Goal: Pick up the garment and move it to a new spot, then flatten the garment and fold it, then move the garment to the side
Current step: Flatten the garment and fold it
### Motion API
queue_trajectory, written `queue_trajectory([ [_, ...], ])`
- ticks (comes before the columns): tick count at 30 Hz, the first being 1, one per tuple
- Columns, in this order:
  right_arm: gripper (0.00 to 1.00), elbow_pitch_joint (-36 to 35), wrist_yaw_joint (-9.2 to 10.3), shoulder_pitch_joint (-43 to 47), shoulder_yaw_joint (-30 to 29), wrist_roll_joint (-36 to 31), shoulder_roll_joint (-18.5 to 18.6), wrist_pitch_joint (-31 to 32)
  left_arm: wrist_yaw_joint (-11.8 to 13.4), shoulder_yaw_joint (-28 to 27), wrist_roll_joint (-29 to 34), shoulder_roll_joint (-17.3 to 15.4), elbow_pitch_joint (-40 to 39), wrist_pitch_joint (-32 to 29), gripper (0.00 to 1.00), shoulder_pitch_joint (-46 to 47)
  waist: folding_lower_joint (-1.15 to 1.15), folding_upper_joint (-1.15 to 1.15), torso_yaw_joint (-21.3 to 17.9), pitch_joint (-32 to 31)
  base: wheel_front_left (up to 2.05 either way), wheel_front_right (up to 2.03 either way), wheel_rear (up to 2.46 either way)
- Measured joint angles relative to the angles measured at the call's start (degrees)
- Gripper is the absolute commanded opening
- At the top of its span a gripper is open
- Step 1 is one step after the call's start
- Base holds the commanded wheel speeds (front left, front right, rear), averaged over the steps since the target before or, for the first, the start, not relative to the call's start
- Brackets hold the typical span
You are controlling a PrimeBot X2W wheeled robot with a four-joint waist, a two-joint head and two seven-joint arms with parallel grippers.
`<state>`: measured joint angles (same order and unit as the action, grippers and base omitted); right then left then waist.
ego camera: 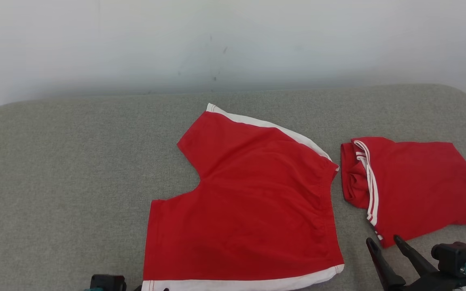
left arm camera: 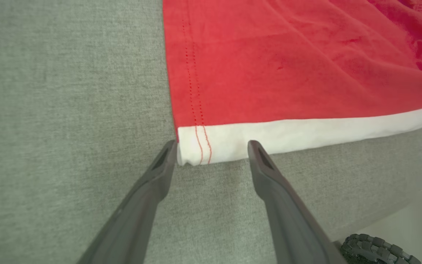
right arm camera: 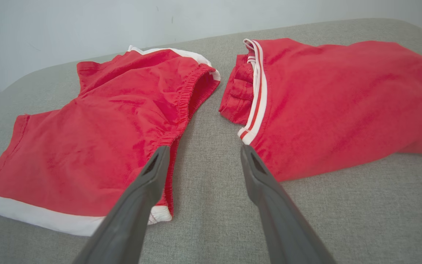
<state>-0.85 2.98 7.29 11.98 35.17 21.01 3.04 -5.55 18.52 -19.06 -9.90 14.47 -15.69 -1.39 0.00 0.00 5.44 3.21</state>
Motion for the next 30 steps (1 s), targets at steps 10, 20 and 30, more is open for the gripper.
queue_trajectory([
  [10, 1.00, -0.05, 0.02, 0.06, 0.91, 0.13, 0.20, 1.64, -0.09, 0.51, -0.15, 0.69, 3.59, -0.41, 0.00, 1.44, 0.00, 0.00, -0.21, 0.44, 0.00, 0.00, 0.00],
  [20, 1.00, 3.03, -2.19, -0.54, 5.43, 0.79, -0.52, 5.69, -0.11, 0.74, -0.12, 1.57, 5.54, 1.65, 0.00, 3.53, 0.00, 0.00, 1.61, 0.91, 0.00, 0.00, 0.00],
  [30, 1.00, 8.36, -3.50, -3.47, 9.29, -0.70, -0.51, 9.47, -0.52, 1.18, -0.13, 2.58, 7.31, 3.68, 0.00, 4.20, 0.00, 0.00, 2.72, 1.14, 0.00, 0.00, 0.00],
])
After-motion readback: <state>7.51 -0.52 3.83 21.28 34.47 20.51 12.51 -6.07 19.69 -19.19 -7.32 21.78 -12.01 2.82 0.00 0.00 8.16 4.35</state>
